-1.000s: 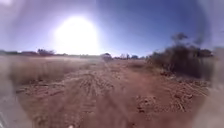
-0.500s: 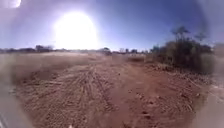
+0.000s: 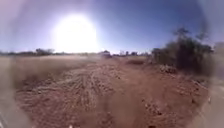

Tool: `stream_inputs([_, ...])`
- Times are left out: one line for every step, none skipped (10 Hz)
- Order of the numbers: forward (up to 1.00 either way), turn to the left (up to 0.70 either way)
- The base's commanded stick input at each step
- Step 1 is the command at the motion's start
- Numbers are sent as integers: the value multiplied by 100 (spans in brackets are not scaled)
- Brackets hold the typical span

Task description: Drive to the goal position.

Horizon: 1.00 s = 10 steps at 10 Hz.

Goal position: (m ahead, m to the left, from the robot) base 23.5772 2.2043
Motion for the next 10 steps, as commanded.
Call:
stream_inputs([50, 0])
stream_inputs([50, 0])
stream_inputs([50, 0])
stream_inputs([50, 0])
stream_inputs([50, 0])
stream_inputs([50, 0])
stream_inputs([50, 0])
stream_inputs([50, 0])
stream_inputs([50, 0])
stream_inputs([50, 0])
